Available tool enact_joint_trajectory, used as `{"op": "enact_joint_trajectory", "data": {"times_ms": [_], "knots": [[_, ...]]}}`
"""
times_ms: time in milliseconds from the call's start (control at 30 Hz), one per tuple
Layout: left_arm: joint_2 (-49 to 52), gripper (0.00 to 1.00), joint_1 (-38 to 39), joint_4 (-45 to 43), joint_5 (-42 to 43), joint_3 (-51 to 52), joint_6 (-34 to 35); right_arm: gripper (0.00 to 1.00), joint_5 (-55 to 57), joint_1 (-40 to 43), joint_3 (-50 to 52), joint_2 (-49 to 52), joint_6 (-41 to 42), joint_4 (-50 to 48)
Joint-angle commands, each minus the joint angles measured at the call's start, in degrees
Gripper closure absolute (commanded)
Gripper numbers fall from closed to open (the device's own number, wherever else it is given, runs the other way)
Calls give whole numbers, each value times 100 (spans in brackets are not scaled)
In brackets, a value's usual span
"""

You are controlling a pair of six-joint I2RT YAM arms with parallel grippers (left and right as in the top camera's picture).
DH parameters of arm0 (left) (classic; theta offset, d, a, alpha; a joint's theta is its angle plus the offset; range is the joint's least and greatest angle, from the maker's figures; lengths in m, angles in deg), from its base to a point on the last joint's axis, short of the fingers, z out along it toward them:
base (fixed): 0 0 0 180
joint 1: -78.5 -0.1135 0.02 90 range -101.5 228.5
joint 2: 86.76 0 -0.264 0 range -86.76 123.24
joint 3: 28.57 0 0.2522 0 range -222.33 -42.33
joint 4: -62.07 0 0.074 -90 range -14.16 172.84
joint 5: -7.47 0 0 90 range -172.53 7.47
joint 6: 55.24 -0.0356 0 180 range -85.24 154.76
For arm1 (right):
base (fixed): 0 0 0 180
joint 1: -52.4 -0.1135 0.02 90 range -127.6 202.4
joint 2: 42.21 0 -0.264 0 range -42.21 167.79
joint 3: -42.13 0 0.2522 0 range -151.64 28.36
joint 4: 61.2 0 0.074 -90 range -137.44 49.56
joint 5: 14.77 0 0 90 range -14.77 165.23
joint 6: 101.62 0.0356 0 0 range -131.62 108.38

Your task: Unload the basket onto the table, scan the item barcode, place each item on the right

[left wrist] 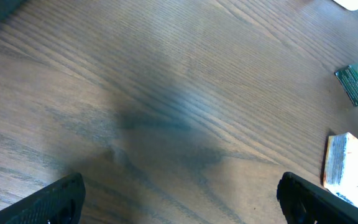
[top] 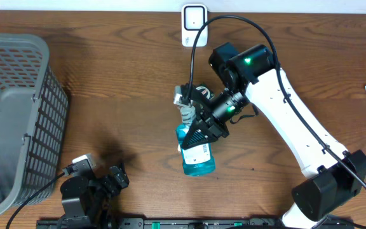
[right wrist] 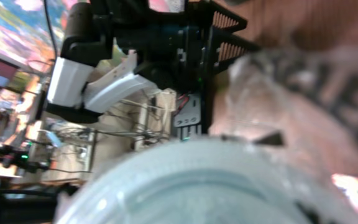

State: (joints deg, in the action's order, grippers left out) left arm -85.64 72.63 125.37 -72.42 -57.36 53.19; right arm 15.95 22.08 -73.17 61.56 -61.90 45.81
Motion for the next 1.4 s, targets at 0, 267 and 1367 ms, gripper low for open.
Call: {"op": "enact_joint_trajectory", "data": {"times_ms": [0,267,1367], "knots": [[-15,2,22,188,-52,79,-13,99,208,-11,-11,-90,195,-398],[-15,2,22,188,-52,79,-13,99,4417,-153,-11,-68,4225,-3062],[-15,2,22,188,-52,79,-13,91,11228,-192,-3246,4527,232,-9731]]}}
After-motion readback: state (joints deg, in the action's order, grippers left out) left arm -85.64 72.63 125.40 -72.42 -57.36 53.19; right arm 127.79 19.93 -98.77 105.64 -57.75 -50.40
